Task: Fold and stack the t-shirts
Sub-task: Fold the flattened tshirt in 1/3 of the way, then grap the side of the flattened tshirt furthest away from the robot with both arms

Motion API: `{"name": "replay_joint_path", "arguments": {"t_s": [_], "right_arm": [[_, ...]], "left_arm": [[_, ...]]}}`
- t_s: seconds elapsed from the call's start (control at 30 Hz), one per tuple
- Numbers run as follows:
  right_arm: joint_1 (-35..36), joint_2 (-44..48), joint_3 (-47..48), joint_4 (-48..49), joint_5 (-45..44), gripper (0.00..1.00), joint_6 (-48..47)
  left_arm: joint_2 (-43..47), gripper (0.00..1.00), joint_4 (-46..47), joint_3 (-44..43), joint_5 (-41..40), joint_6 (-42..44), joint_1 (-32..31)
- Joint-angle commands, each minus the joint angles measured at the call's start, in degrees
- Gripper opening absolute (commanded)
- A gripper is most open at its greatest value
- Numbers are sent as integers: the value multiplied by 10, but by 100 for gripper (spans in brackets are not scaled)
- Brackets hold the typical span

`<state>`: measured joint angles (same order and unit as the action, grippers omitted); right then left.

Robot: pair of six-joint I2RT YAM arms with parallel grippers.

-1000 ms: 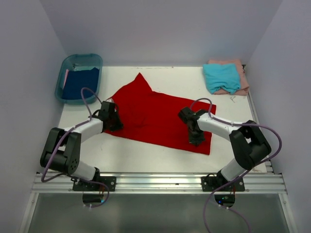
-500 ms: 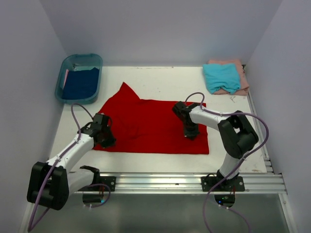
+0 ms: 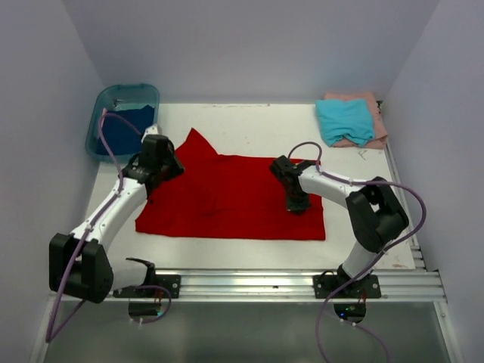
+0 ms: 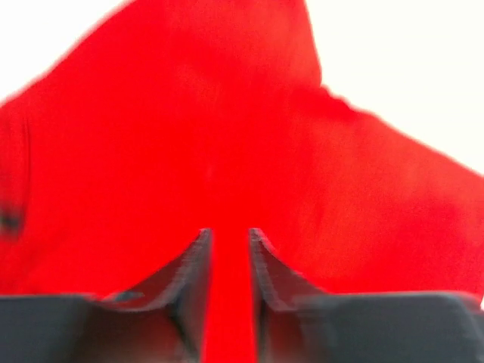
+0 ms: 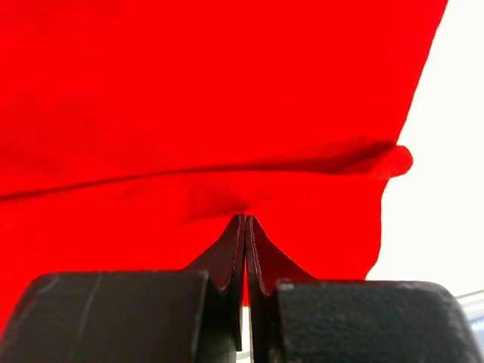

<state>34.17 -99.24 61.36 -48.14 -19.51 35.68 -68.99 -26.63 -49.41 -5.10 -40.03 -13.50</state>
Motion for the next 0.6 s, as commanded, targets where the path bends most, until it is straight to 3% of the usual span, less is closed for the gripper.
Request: {"name": "replay_joint_path", "arguments": {"t_s": [0.0,0.1,0.17,0.27,0.3,0.37,0.57], "right_arm": [[2,43,2,30,36,0,-26],[6,75,-5,52,85,0,-51],[10,114,-16,77,115,16,-67],[14,171,-32,98,149,41,-77],[16,183,-34,99,153,45,-79],[19,207,-38,96,154,48,-83],[20,281,-63,88,162,49,-85]], "left_arm": [[-87,34,119,-84,-91,24,8],[-187,45,147,-164,-131,44,13],[-240,56,169,-219,-134,66,15],[-355,59,159,-318,-120,98,27],[-405,59,155,-340,-116,109,29],[-446,59,153,-393,-92,114,37],[-532,59,202,-433,-33,122,77]]}}
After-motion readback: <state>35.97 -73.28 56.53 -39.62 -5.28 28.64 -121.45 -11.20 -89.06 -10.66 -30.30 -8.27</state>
